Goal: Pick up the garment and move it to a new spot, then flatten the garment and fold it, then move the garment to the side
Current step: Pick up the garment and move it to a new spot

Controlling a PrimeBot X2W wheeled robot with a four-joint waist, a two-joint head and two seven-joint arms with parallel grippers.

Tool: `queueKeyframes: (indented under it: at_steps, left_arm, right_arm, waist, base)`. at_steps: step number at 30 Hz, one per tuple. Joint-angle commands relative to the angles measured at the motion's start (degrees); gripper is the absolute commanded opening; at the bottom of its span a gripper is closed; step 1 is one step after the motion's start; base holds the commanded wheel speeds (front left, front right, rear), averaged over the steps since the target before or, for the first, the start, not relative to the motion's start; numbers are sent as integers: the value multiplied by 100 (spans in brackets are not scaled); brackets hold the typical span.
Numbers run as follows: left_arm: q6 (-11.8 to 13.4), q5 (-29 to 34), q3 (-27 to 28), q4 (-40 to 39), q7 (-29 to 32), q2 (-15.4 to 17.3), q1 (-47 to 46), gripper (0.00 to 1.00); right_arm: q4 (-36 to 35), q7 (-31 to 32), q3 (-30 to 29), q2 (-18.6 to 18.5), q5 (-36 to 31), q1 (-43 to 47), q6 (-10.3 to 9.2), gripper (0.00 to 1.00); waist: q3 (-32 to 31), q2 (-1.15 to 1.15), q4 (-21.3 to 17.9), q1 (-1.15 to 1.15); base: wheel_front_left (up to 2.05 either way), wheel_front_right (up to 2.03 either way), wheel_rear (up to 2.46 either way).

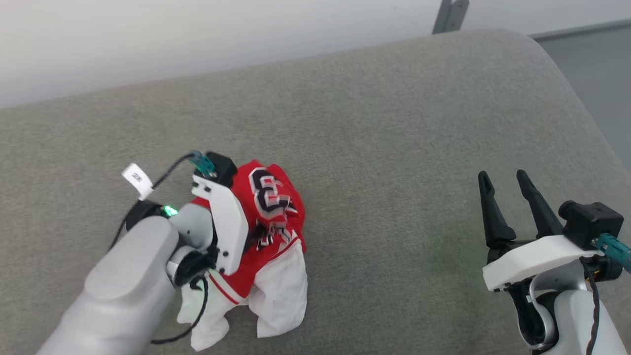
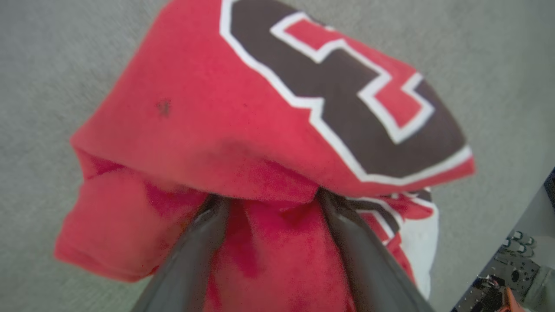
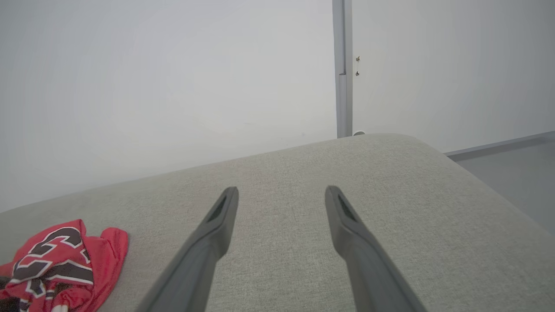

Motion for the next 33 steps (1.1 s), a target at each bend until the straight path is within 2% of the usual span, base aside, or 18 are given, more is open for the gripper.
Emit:
queueKeyframes:
  at_steps: [1, 8, 11, 16, 26, 33]
  left_arm:
    - [-19, -103, 43, -78, -138, 48, -74, 100]
    - [-20, -371, 370, -634, -864, 382, 156, 100]
    - [-5, -386, 488, -853, -1094, 530, 266, 100]
    - [94, -230, 756, -1440, -1868, 908, 682, 100]
    - [634, -41, 1505, -2427, -3665, 1476, 1946, 100]
    - [1015, -116, 1948, -2766, -4550, 1608, 2988, 100]
  right_arm:
    - [13, 13, 29, -42, 14, -3, -2, 100]
    - [-21, 40, 97, -166, 46, 100, -2, 100]
    - [-23, 64, 106, -188, 30, 150, -2, 100]
    - [-44, 80, 85, -230, 25, 248, -2, 100]
    - [-101, -36, 51, -259, 4, 435, -2, 100]
    - [-74, -128, -37, -218, -27, 540, -2, 100]
  waist:
    - [-89, 0, 97, 0]
    - [-386, 0, 407, 0]
    - [-468, 0, 485, 0]
    - [-669, 0, 688, 0]
    - [-941, 0, 1000, 0]
    - [-1018, 0, 1136, 0]
  base:
    - [0, 0, 0]
    - [0, 0, 0]
    - [0, 0, 0]
    - [0, 0, 0]
    - [0, 0, 0]
    - [0, 0, 0]
